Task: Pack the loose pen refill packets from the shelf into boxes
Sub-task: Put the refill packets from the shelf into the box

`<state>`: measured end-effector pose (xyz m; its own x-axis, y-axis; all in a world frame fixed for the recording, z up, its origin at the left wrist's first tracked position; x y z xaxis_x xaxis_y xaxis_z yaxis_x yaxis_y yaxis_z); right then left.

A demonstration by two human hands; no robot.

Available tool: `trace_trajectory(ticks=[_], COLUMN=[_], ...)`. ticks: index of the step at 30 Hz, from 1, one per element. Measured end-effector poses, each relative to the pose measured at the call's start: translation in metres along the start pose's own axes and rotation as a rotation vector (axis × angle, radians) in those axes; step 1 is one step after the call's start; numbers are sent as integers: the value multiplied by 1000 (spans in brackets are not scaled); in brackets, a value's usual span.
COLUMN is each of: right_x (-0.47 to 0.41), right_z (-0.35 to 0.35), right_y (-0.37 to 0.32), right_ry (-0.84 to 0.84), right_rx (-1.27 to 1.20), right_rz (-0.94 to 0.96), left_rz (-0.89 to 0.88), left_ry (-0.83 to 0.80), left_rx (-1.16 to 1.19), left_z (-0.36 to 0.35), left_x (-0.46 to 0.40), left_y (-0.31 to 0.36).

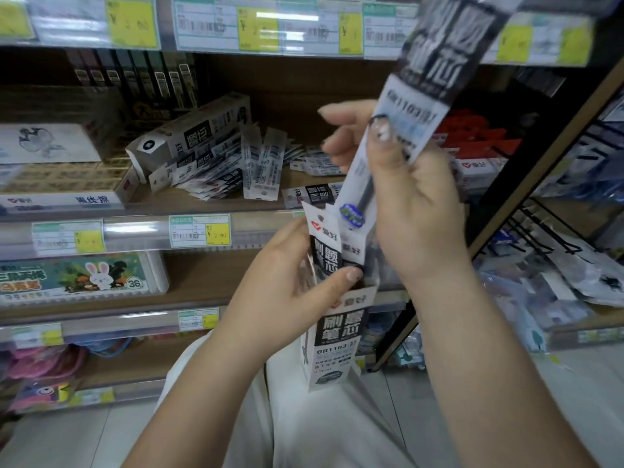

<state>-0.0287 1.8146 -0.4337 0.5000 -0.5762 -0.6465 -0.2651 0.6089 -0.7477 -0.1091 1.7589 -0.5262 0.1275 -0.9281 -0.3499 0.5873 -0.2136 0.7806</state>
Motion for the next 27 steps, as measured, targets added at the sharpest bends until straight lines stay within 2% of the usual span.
trace_trajectory(ticks=[4,10,13,18,21,24,27], right_x=[10,16,16,13,17,30,31], right_z=[-10,-4,-1,-1,-10,-23,-21], right_y=[14,25,23,14,22,33,34], right_ry=[-103,-221,-268,-297,-410,-612,-610], right_rx=[167,208,244,280,303,333,292], right_rz=[-88,-309,-417,-455,-524,-579,-557], left_rz=[56,132,158,123,117,106,106], left_ry=[-8,69,101,106,113,99,97], left_rx=[44,7,66,80,75,17,-65], left_z=[-5,4,8,10,11,12,12], left_x=[4,7,9,8,9,8,8], left_y=[-8,-18,-21,-15,-13,-12,-9])
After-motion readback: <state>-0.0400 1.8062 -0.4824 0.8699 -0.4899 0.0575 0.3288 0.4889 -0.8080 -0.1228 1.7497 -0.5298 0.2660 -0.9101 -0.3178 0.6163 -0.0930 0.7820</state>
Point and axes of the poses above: each hand's wrist, its own x-axis away from the middle knuckle, its own z-axis out of the back of the hand, y = z × x, the point moved 8 cm from there along -x, towards the middle knuckle, and after that the axes turned 4 degrees about -y, right-handed, at the moved point
